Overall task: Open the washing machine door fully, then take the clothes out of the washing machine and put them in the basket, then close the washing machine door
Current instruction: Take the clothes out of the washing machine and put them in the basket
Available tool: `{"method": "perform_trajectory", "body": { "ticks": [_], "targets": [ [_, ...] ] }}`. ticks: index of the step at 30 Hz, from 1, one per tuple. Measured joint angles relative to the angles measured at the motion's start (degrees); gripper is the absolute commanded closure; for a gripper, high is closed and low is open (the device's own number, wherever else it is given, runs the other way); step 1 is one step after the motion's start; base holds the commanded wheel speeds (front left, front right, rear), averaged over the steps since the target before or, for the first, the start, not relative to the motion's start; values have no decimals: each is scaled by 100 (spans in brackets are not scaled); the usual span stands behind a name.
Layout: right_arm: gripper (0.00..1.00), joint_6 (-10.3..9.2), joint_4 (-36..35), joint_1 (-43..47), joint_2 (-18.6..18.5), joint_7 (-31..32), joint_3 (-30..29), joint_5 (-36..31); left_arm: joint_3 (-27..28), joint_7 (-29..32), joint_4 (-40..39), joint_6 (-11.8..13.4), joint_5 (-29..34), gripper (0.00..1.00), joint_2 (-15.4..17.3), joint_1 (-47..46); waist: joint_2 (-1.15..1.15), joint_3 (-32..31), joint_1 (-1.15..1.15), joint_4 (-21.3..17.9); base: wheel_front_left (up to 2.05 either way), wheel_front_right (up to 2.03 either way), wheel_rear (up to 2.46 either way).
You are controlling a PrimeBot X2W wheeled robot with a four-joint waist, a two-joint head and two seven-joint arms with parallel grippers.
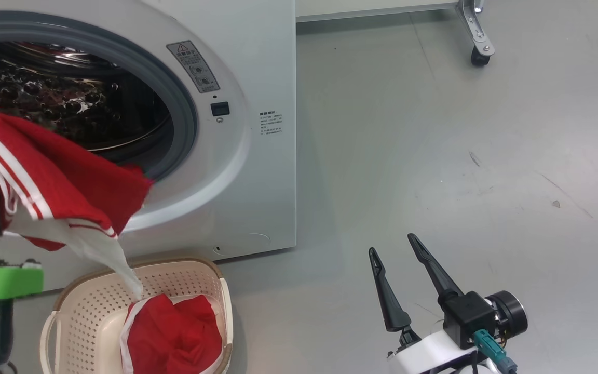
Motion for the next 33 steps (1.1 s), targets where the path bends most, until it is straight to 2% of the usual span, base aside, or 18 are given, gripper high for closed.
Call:
{"method": "perform_trajectory", "body": {
  "ticks": [12,22,33],
  "targets": [
    [0,0,-93,-5,0,0,165,-1,-334,2,676,-1,119,100,147,752,0,366,0,-96,0,0,0],
    [0,0,-285,-24,0,0,272,-11,-578,247,1150,-2,79,100,433,918,0,810,0,-247,0,0,0],
    [0,0,-509,-143,-1,0,422,-11,-1091,312,1590,-32,97,100,890,917,0,1372,0,-512,0,0,0]
  ]
}}
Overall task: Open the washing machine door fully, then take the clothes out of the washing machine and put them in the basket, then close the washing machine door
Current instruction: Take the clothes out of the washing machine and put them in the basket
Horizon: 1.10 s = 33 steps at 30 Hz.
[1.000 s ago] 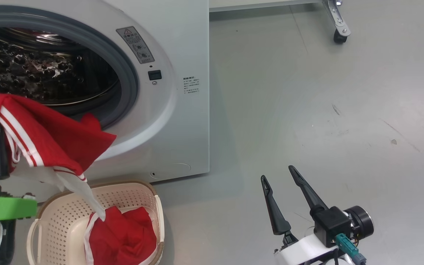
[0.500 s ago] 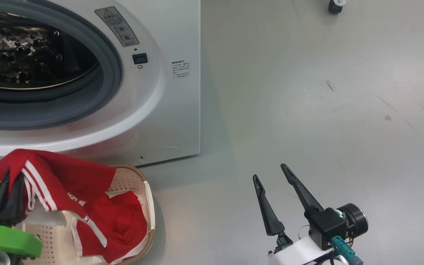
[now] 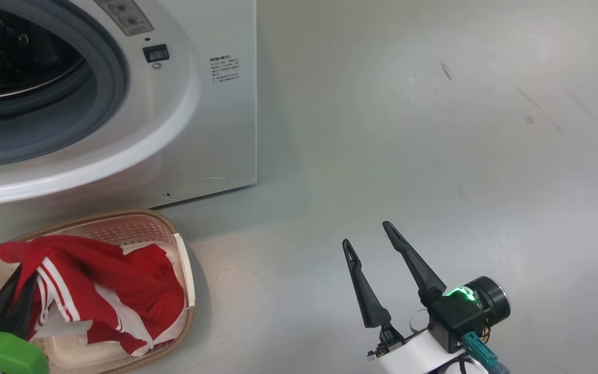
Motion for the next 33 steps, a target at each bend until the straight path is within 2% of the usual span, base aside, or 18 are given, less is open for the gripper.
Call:
{"method": "perform_trajectory", "body": {
  "ticks": [5,17,33],
  "targets": [
    [0,0,-97,-19,1,0,54,0,-127,-9,101,-11,-1,100,201,-20,0,229,0,-132,0,0,0],
    [0,0,-232,-33,3,0,74,-52,-279,-110,318,-11,-336,100,287,-393,0,744,0,-416,0,0,0],
    [0,0,-356,-32,12,0,-109,-421,-223,-160,1644,-12,-762,100,293,-797,0,1144,0,-423,0,0,0]
  ]
}}
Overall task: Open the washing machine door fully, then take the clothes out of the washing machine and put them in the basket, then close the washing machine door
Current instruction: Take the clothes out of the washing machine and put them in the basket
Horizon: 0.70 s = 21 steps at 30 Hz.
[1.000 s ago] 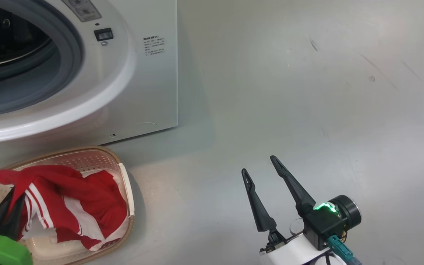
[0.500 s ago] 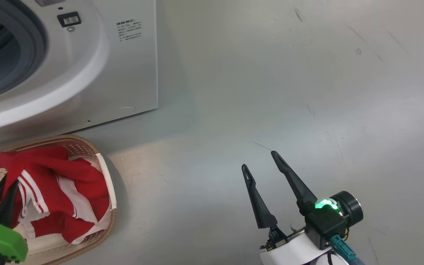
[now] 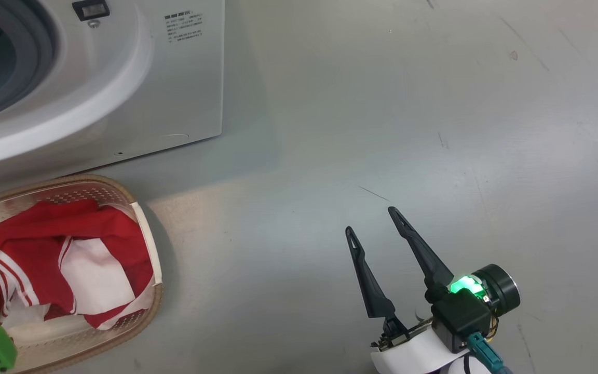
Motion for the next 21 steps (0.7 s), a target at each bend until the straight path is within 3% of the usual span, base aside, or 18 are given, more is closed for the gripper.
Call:
{"method": "perform_trajectory", "body": {
  "ticks": [11,12,13,21],
  "targets": [
    [0,0,48,-19,5,0,91,-93,-166,-7,858,0,-138,100,-138,-324,0,58,0,141,0,0,0],
    [0,0,51,-24,7,0,93,-93,-210,-7,887,0,-163,67,-182,-340,0,44,0,144,0,0,0],
    [0,0,52,-26,7,0,91,-93,-268,-5,907,0,-189,0,-221,-369,0,29,0,147,0,0,0],
    [0,0,135,-27,5,0,77,-93,-622,-8,1074,0,-319,0,-331,-560,0,-127,0,183,0,0,0]
  ]
}}
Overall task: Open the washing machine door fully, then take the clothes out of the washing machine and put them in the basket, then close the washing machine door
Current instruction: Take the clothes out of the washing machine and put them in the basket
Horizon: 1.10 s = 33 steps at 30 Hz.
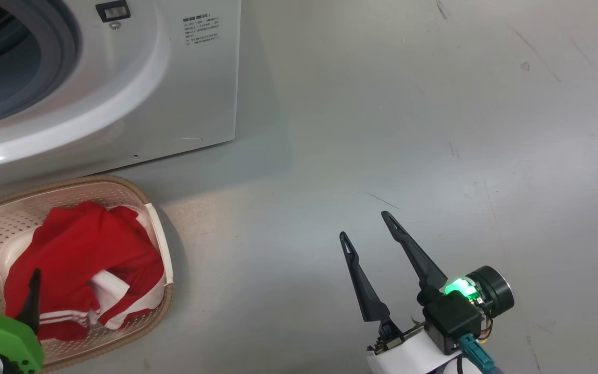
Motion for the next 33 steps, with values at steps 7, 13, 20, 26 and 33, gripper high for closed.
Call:
{"method": "perform_trajectory", "body": {
  "ticks": [7,13,20,26,33],
  "targets": [
    [0,0,63,-1,1,0,-21,1,-145,-49,102,0,-46,0,1,-108,0,-151,0,48,0,0,0],
    [0,0,121,-62,-1,0,-125,34,-282,-97,75,0,-51,0,-49,-244,0,-361,0,118,0,0,0],
    [0,0,216,-116,-3,0,-260,123,-402,-101,-280,0,-31,0,-55,-318,0,-687,0,244,0,0,0],
    [0,0,305,-151,-7,0,-377,219,-339,-101,-747,0,58,0,-70,-341,0,-955,0,369,0,0,0],
    [0,0,376,-172,-9,0,-504,541,-147,-101,-1276,0,203,0,-199,-316,0,-1393,0,549,0,0,0]
  ]
}}
